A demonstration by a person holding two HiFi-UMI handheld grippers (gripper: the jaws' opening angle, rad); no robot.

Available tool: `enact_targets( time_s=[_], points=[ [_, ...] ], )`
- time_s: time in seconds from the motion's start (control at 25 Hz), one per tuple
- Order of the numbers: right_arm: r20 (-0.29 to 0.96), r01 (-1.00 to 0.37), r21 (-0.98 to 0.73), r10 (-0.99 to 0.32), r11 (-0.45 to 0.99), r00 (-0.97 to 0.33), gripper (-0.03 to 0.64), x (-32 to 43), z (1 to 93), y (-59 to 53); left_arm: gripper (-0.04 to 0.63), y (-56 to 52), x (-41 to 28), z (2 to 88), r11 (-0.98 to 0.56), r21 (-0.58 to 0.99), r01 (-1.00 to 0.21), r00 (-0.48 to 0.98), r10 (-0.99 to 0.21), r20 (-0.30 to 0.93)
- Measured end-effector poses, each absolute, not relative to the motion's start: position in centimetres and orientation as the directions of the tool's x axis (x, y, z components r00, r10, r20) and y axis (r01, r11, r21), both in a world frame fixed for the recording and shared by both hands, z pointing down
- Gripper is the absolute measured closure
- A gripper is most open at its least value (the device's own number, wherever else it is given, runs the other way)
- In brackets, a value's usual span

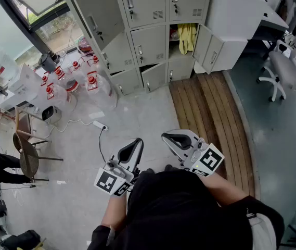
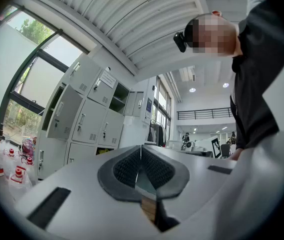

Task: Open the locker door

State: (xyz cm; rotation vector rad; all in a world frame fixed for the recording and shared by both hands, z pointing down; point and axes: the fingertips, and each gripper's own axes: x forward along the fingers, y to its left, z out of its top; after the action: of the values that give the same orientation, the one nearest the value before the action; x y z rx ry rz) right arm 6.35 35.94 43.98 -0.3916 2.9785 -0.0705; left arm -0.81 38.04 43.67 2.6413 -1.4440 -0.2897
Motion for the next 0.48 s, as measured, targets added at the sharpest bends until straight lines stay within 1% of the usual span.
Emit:
enact_targets(
  time_s=[0.28,0.48],
  points=[
    [-0.144,-0.256,-0.08,-0.265,0.963,-0.953,0.606,7.2,44.0,35.1,0.577,37.7,0.6,44.0,-0.564,0.208,-0.799,0.558,-0.825,-0.091],
    [-0.153,-0.254,-0.129,-0.272,0.959,-0.95,0.606,7.7,45.2,35.1,0.577,37.9,1.5,45.2,-0.578,0.236,-0.781,0.582,-0.811,-0.06]
  ],
)
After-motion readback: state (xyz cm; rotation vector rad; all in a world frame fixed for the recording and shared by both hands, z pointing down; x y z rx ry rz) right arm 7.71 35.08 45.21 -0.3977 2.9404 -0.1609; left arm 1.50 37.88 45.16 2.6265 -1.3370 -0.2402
